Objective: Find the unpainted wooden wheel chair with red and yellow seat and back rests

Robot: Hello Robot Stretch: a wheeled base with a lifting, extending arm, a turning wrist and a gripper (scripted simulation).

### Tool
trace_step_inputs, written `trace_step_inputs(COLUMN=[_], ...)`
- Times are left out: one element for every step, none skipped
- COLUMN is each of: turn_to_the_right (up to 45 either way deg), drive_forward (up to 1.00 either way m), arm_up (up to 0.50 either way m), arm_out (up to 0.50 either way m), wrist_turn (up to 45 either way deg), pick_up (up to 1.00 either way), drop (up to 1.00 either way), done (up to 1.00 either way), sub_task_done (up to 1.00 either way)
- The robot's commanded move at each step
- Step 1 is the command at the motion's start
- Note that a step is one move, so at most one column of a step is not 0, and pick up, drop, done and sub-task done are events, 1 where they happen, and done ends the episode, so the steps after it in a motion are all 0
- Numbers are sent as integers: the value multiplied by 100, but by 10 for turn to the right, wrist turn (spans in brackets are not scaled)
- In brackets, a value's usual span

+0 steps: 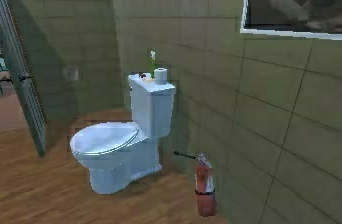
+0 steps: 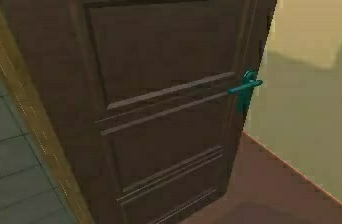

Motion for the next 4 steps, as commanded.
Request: trace_step_inputs(turn_to_the_right=[450,450,450,60], drive_forward=[0,0,0,0], arm_up=[0,0,0,0], arm_out=[0,0,0,0], wrist_turn=[0,0,0,0], pick_up=[0,0,0,0], drop=[0,0,0,0], done=[0,0,0,0], sub_task_done=[0,0,0,0])
